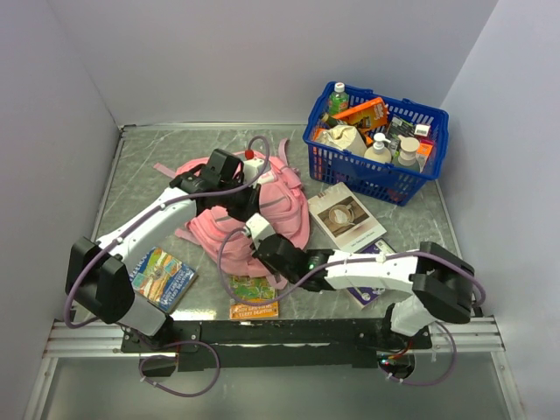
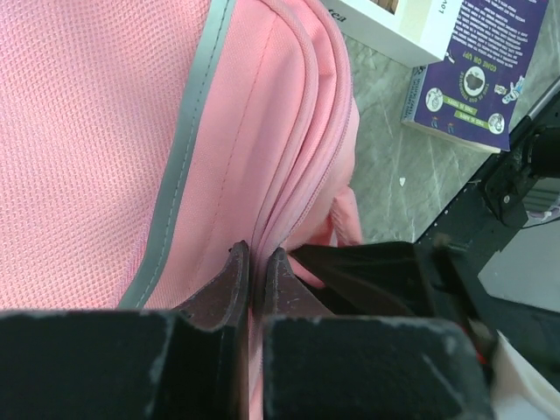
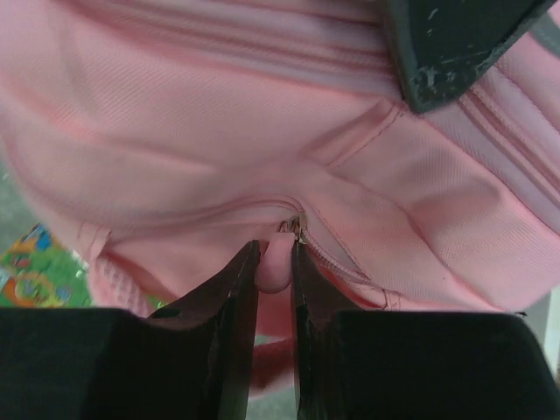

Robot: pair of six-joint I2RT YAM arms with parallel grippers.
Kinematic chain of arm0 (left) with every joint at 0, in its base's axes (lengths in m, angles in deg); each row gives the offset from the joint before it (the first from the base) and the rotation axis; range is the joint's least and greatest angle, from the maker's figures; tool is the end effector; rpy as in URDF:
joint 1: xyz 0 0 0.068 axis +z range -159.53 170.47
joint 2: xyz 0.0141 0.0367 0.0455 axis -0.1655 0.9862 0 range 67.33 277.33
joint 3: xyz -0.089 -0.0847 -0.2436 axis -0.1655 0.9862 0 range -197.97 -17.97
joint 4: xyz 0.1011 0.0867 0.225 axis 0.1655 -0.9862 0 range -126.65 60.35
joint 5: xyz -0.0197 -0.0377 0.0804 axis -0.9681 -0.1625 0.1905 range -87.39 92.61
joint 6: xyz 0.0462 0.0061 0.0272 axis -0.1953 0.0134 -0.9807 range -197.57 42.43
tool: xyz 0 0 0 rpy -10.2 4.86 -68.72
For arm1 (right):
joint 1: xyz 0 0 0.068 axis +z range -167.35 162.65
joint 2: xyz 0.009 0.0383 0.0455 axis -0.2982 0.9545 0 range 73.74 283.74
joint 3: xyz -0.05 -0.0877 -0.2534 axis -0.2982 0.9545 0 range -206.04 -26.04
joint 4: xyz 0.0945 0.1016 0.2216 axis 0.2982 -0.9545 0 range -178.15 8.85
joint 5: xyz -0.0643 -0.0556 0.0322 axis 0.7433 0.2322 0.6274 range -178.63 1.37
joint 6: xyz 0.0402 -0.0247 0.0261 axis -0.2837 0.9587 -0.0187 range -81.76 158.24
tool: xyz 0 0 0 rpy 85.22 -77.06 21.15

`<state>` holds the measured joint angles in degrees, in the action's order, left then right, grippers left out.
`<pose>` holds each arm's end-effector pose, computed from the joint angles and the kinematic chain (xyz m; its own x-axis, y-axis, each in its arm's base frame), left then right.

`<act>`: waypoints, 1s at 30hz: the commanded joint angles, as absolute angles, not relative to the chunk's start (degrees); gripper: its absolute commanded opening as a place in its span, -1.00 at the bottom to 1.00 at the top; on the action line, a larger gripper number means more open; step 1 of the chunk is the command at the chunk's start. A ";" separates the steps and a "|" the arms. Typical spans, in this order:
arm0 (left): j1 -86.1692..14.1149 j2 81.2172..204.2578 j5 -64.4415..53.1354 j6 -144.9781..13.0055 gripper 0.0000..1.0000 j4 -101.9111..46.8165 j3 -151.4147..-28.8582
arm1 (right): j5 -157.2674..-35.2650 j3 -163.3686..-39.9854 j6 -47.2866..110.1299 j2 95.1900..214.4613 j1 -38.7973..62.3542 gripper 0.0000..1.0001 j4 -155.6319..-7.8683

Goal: Pack the student bag
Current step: Unzip the student bag at the center of the board.

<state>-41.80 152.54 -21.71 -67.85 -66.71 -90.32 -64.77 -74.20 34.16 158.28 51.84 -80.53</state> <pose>0.2616 -0.1827 0.2991 -0.7575 0.2966 -0.5815 0.5915 0.6888 -0.4192 0.1251 0.2885 0.2170 -0.2595 -0.4999 -0.8263 -0.7216 0.6690 -0.1780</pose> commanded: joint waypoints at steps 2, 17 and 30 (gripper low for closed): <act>-42.31 148.63 -27.63 -66.22 -0.98 -51.09 -92.85 | -72.28 -71.67 26.91 158.04 47.71 -0.91 -72.64; -31.08 145.21 -35.87 -99.77 0.99 -73.31 -88.37 | -76.94 -54.97 19.88 153.46 43.12 -0.41 -63.41; -29.29 135.54 -34.76 -146.44 0.93 -83.00 -73.35 | -77.81 -53.64 19.95 150.91 37.41 -0.63 -63.31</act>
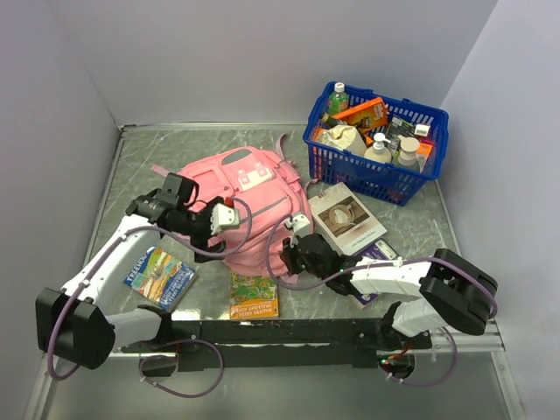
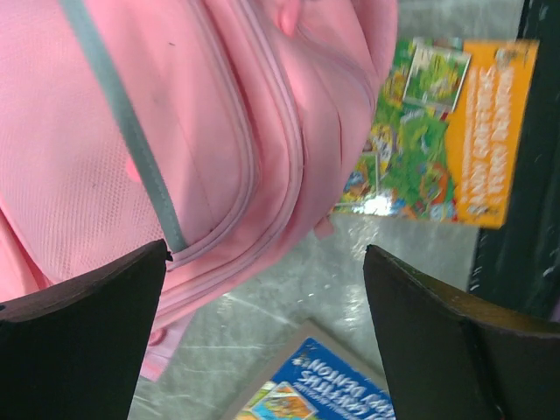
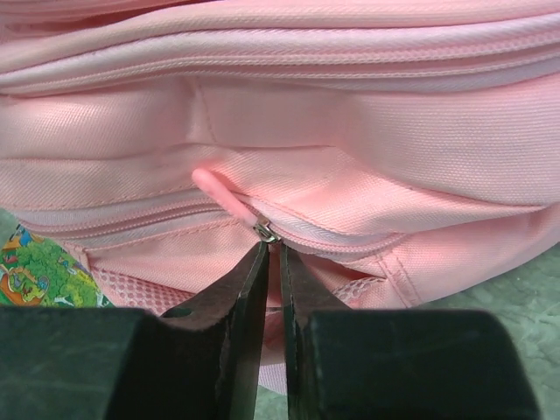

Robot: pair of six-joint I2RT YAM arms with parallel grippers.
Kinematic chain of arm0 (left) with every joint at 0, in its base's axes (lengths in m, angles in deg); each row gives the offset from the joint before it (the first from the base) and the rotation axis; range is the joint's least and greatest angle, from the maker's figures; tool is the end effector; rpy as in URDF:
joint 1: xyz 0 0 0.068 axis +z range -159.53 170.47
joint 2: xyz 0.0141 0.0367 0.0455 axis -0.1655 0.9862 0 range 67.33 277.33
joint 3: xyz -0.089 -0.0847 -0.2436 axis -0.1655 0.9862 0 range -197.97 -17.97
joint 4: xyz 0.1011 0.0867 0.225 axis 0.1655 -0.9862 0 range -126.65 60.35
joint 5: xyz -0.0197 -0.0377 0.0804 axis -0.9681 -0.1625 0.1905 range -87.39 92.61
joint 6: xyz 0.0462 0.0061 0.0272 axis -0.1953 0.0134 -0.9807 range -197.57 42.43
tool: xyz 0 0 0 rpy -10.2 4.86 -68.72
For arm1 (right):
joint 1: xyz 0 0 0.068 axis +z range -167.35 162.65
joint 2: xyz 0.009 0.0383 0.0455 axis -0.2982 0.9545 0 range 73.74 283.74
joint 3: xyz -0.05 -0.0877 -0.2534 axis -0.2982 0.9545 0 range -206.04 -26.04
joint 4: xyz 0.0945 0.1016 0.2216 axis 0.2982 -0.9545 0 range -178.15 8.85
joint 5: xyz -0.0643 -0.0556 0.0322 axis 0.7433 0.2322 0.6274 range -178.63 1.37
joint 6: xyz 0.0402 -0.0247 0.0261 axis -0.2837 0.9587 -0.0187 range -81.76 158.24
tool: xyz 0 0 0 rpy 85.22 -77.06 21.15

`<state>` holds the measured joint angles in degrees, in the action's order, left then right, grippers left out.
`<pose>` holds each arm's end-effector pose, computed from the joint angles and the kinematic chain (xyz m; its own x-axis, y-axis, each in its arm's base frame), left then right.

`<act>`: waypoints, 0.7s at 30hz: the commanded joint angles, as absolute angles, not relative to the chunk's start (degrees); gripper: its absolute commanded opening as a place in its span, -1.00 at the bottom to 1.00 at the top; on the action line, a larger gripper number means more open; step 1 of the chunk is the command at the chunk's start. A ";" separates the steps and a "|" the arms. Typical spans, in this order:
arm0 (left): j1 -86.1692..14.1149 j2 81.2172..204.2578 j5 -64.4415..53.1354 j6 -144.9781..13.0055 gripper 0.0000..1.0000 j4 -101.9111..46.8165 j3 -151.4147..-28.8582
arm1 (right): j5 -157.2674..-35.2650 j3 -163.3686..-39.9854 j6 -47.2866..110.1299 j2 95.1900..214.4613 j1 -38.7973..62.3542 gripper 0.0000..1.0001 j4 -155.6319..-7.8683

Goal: Pack the student bag
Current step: Unzip the student bag at the center of the board.

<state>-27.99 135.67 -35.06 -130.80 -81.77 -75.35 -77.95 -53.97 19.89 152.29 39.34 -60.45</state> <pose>0.2025 -0.0907 0.2801 -0.0950 0.7003 -0.7075 0.9847 0.1706 0.0366 0.1504 0.2169 0.1666 -0.4907 -0.1834 -0.8518 -0.6096 0.7708 0.1851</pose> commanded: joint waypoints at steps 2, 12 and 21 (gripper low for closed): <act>-30.70 135.45 -30.29 -147.79 0.93 -79.94 -72.03 | -78.16 -53.90 20.22 150.48 37.23 -0.63 -63.84; -35.01 137.91 -15.52 -157.38 0.83 -61.01 -62.28 | -79.74 -54.17 19.69 149.86 35.92 -0.65 -64.10; -35.10 139.75 -14.36 -155.79 -0.28 -50.23 -59.80 | -81.59 -53.03 19.52 149.24 34.24 -0.72 -63.93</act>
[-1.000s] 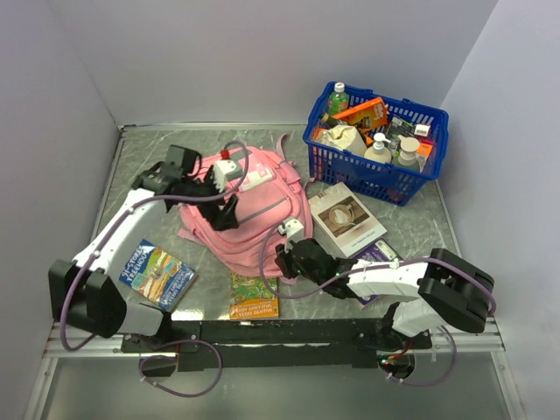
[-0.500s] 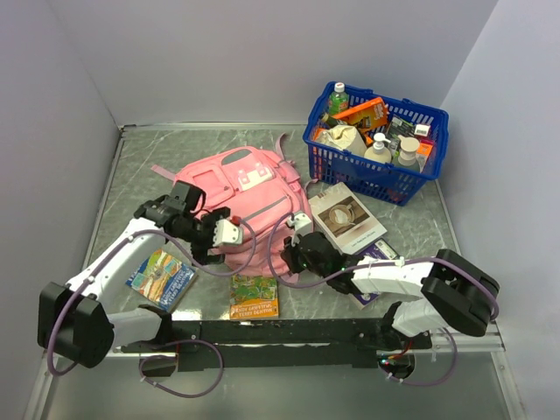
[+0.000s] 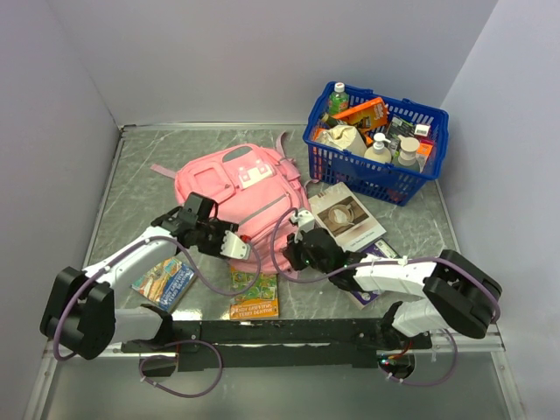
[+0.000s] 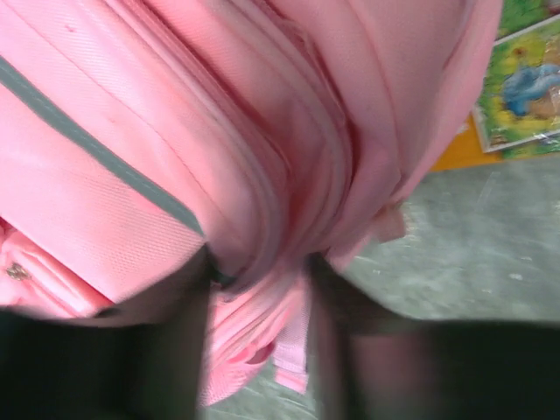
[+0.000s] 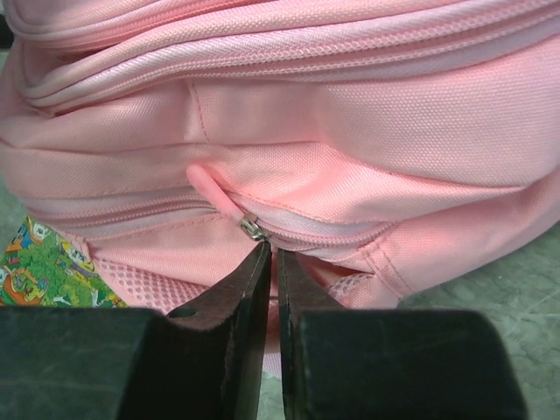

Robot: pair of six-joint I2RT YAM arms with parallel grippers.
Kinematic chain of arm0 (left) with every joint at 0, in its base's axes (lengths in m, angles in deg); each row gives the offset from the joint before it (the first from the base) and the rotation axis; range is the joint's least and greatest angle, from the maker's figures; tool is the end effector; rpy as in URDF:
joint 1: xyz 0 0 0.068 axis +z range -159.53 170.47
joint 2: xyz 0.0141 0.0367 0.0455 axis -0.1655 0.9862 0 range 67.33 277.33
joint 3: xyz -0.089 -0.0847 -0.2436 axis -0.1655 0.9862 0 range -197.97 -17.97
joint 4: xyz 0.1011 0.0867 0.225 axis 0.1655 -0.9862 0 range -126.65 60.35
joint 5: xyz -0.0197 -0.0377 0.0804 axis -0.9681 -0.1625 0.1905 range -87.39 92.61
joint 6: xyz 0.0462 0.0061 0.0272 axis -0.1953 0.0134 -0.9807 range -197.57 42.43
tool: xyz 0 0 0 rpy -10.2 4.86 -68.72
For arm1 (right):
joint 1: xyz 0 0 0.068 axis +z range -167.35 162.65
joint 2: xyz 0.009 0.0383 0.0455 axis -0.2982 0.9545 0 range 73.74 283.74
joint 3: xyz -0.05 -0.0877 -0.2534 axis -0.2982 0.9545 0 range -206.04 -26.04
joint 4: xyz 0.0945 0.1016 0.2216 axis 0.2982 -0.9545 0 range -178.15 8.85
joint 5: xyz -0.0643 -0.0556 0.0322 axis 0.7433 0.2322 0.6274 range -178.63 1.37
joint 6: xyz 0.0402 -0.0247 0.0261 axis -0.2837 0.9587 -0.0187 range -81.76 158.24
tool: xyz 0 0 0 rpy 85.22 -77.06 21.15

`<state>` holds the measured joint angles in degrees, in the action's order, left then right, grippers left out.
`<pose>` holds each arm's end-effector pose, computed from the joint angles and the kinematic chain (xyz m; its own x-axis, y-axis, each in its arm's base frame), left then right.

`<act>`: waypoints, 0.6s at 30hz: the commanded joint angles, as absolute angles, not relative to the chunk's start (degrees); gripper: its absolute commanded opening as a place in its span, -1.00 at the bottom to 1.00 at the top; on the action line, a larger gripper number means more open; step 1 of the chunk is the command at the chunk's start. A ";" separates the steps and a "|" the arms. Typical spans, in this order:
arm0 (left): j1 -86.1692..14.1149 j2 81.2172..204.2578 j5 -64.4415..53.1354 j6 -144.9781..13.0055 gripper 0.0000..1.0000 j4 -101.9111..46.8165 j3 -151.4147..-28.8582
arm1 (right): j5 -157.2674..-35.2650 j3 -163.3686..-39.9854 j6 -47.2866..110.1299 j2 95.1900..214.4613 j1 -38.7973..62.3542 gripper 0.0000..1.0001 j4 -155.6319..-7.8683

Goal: Pack the student bag
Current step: Unzip the student bag at the center of the board.

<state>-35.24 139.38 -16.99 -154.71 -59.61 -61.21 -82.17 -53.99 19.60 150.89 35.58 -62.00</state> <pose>0.2092 -0.1141 0.2072 0.3799 0.8365 -0.3949 0.8769 -0.1897 0.4417 0.1608 0.2062 0.1698 -0.5206 -0.1623 -0.8383 -0.5992 0.7688 0.2233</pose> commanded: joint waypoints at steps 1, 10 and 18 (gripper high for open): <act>-35.19 139.75 -13.92 -154.66 -0.48 -49.70 -59.72 | -82.29 -52.94 19.52 149.50 34.07 -0.73 -63.75; -35.02 138.70 -14.00 -136.13 -0.99 -55.91 -72.88 | -82.91 -53.73 21.97 146.80 31.88 -0.57 -65.07; -34.93 135.19 -17.26 -130.74 -0.99 -70.69 -85.99 | -86.34 -55.75 29.71 140.73 28.80 -0.26 -69.46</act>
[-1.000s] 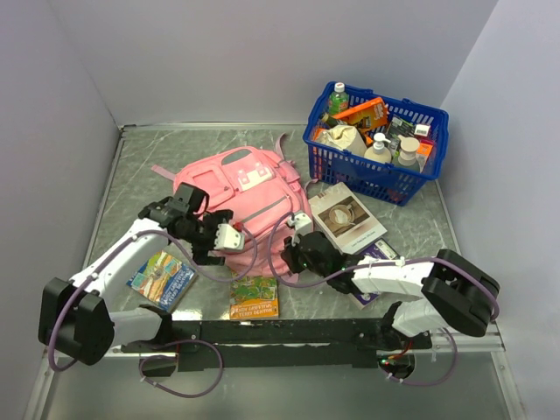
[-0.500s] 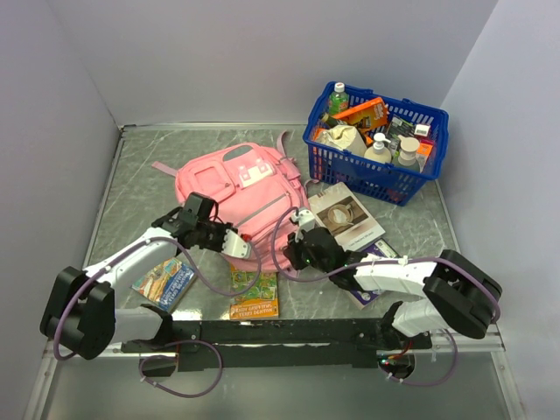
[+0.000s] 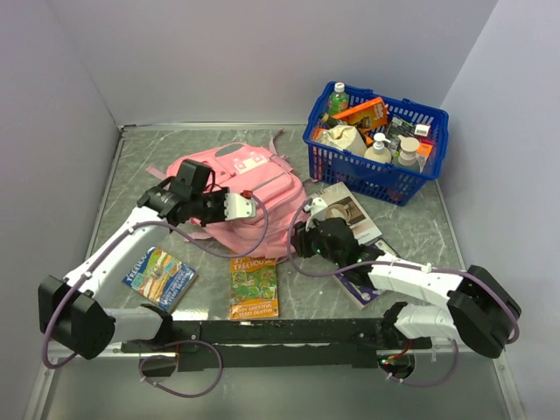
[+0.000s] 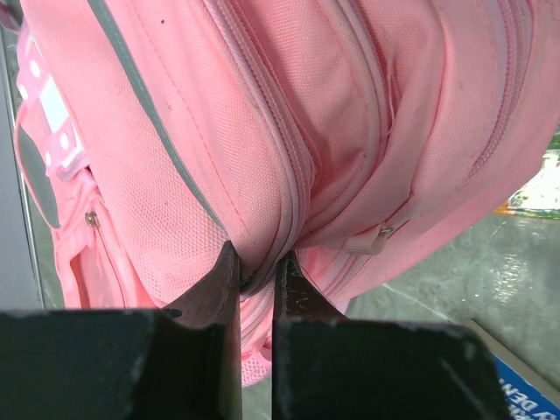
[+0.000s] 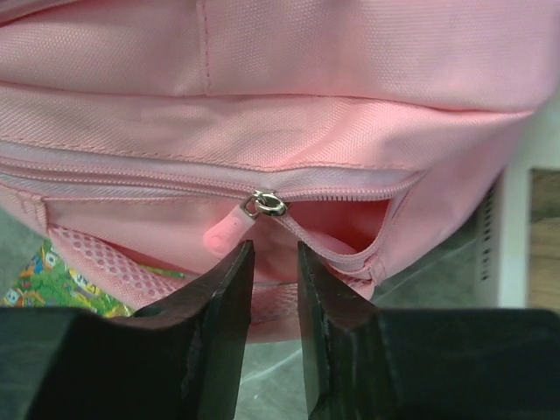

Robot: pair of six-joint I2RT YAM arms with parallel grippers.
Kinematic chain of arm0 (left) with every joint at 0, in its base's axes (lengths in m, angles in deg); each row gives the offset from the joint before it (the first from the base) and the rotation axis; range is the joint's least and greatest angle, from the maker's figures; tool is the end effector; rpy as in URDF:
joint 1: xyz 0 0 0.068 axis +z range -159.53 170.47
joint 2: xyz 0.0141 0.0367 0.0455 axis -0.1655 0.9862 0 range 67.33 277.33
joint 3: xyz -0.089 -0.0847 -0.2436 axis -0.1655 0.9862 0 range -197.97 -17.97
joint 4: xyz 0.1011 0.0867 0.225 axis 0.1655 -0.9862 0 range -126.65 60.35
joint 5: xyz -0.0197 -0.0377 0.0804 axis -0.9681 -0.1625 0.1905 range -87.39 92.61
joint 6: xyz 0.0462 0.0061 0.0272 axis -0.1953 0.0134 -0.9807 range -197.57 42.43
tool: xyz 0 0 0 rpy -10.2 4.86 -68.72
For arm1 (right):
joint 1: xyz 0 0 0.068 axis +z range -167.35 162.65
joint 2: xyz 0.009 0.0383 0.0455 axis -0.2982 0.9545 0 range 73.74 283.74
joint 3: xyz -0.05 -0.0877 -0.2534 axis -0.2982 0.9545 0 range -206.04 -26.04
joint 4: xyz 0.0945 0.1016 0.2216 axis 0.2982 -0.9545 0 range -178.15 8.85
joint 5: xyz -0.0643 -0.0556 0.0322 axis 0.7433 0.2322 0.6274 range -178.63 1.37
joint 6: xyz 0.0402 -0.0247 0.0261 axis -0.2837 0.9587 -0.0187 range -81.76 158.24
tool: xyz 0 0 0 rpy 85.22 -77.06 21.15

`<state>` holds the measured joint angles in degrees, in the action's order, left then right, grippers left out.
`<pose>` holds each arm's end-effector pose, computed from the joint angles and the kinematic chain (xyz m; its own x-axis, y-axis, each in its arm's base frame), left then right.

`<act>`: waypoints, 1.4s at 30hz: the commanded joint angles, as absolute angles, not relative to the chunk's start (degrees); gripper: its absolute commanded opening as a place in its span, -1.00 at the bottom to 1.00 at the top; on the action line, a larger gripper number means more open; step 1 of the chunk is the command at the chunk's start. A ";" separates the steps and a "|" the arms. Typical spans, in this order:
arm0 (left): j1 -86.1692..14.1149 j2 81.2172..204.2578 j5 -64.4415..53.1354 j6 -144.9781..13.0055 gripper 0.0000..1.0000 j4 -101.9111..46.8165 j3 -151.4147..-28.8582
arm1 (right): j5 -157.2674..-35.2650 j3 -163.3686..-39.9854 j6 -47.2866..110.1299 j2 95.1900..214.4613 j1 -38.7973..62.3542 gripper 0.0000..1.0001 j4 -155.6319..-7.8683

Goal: Pack the student bag
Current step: Unzip the student bag at the center of the board.

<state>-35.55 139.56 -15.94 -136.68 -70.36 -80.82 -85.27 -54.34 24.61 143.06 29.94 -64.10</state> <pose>0.2287 -0.1244 0.3015 0.1606 0.8270 -0.5387 0.8992 0.1024 0.4254 0.1718 0.1831 0.2004 -0.4320 -0.1212 -0.8937 -0.6127 0.7666 0.1922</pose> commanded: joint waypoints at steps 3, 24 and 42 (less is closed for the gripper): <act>-34.93 133.43 -16.55 -131.70 -0.99 -71.57 -83.63 | -87.74 -56.53 30.33 139.05 27.74 -0.14 -70.95; -39.59 132.72 -13.04 -126.70 -0.99 -67.62 -76.42 | -90.57 -56.79 15.21 136.22 27.74 0.09 -73.33; -39.76 133.16 -12.95 -127.05 -0.98 -68.85 -77.38 | -77.03 -65.24 29.70 145.11 31.34 -0.03 -75.97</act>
<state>-39.61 134.53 -11.46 -128.26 -72.50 -74.70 -83.32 -62.38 23.91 145.58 30.46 -75.66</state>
